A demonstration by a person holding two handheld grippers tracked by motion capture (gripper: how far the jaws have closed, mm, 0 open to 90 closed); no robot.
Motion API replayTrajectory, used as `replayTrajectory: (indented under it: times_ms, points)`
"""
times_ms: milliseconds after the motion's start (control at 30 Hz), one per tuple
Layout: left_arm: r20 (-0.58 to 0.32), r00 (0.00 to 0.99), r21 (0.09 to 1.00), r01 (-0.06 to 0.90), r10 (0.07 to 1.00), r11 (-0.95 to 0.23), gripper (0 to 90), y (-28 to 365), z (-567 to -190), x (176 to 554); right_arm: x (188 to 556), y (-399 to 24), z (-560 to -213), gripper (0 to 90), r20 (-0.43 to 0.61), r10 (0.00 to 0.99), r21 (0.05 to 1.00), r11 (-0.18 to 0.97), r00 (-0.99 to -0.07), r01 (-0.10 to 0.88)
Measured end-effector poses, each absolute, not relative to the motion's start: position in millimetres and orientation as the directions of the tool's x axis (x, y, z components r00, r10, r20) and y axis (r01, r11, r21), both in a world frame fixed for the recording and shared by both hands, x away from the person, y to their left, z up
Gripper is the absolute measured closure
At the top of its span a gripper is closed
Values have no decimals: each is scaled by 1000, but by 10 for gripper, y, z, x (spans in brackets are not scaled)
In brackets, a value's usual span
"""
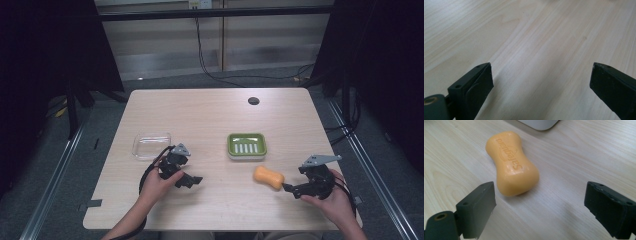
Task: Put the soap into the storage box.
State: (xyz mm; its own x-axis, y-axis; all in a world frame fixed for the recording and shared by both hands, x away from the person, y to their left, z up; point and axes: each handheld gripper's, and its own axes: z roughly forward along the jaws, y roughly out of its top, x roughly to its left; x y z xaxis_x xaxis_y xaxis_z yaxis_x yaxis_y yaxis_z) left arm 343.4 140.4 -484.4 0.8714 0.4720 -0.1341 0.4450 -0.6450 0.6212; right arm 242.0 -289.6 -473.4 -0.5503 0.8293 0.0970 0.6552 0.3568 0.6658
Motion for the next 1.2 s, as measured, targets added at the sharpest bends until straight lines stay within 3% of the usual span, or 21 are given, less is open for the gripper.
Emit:
replayTrajectory:
  times_ms: [267,433,533,800,1067,1200]
  points:
    - [-107,873,593,440,475,-675,42,1532,-4805,3402,2498,-2800,-4725,93,57,811,631,423,-583,650]
    - [-126,865,587,459,486,-666,43,1581,-4810,3371,2563,-2732,-4699,81,95,774,617,448,-626,647]
    - [-93,880,563,432,465,-704,44,1617,-4789,3382,2623,-2661,-4666,124,65,752,593,499,-655,632]
    - [-127,861,573,469,493,-672,44,1591,-4786,3394,2784,-2444,-4571,234,36,714,519,585,-700,623]
    - [-111,887,543,433,449,-720,45,1565,-4787,3424,2914,-2333,-4560,269,39,693,456,629,-720,629]
    - [-139,866,571,466,480,-676,45,1551,-4799,3422,2957,-2266,-4602,282,45,675,434,650,-736,624]
